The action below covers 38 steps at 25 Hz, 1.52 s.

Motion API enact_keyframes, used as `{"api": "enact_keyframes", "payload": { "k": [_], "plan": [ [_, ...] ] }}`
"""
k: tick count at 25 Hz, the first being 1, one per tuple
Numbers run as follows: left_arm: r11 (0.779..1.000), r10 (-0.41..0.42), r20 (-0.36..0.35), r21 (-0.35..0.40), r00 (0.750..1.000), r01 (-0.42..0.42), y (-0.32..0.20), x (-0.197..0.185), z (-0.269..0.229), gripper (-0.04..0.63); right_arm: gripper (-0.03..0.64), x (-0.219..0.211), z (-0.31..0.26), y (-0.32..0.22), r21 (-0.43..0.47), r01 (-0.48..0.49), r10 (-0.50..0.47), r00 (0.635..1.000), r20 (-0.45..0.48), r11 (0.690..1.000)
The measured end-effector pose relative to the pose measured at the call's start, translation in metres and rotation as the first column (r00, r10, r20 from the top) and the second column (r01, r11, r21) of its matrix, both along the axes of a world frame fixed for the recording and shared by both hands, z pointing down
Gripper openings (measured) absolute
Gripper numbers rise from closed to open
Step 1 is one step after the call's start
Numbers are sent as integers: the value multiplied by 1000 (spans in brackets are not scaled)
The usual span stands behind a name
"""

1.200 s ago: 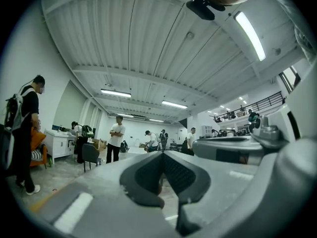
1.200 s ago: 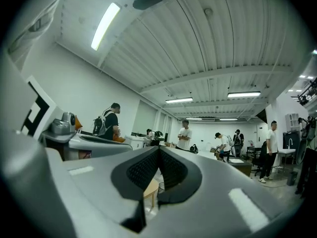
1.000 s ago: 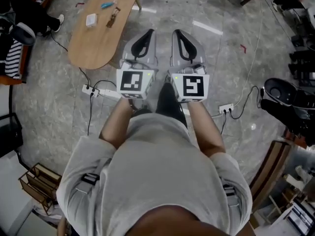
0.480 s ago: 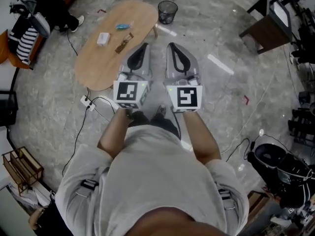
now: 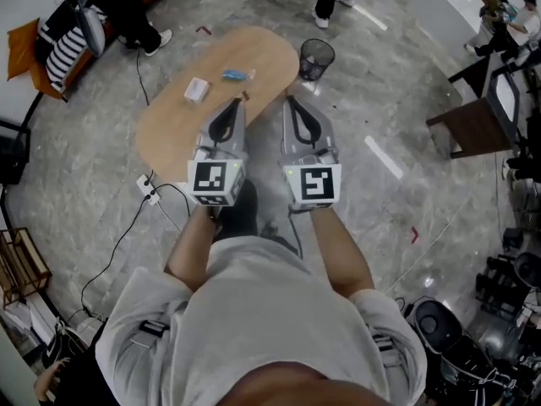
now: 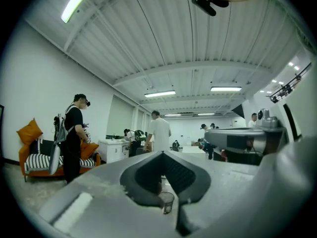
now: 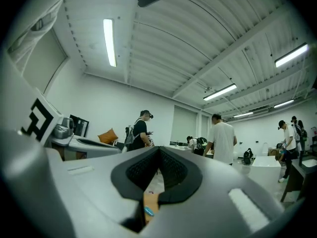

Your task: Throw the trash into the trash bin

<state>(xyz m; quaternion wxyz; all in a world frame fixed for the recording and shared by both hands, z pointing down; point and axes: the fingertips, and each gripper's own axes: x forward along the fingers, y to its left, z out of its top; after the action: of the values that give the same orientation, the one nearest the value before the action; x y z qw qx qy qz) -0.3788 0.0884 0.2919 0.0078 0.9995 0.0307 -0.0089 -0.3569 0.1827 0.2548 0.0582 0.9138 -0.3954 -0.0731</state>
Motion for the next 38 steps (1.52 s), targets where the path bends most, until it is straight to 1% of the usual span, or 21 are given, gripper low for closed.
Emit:
{"api": "enact_keyframes", "payload": {
  "k": [3,6,8,10,12,15,18,20,24,26,29,33,38],
  "plan": [
    [997,-67,-10,-43,998,66,-54,41,-1,18,8,53,-1,-25,8,-5,4,1000,9,1000],
    [994,-88,-23,-60,996,86,-98,76,-7,18,8,90,-13,-72,-33,26,-26,999,-20,999],
    [993,-100,-20,-72,995,98,-129,99,-8,18,8,115,-20,-107,-30,39,-40,999,-14,999],
    [989,-106,-18,-104,994,103,-161,122,-5,18,8,139,-21,-141,-45,56,-57,998,-14,997],
    [987,-108,-17,-120,994,106,-187,144,0,18,8,157,-16,-177,-81,94,-96,995,-20,992],
    [984,-123,-8,-128,992,121,-217,163,8,18,8,170,-2,-228,-119,162,-161,987,12,980],
    [974,-177,-2,-144,984,175,-241,169,15,18,8,173,11,-266,-150,239,-234,971,48,959],
    [961,-219,13,-172,976,218,-259,168,26,18,8,175,23,-287,-174,302,-294,953,70,937],
    [918,-318,83,-223,945,328,-294,150,66,18,8,170,55,-326,-194,407,-391,913,117,893],
    [900,-354,94,-234,930,367,-307,141,75,18,8,166,67,-341,-193,441,-421,897,137,877],
    [890,-384,108,-220,917,399,-321,137,84,18,8,165,80,-361,-185,478,-453,876,163,859],
    [881,-414,125,-192,902,431,-335,134,93,18,8,168,93,-376,-189,521,-497,853,160,833],
    [854,-461,167,-183,871,487,-336,128,110,18,8,180,117,-381,-173,564,-536,824,183,807]
  ]
}}
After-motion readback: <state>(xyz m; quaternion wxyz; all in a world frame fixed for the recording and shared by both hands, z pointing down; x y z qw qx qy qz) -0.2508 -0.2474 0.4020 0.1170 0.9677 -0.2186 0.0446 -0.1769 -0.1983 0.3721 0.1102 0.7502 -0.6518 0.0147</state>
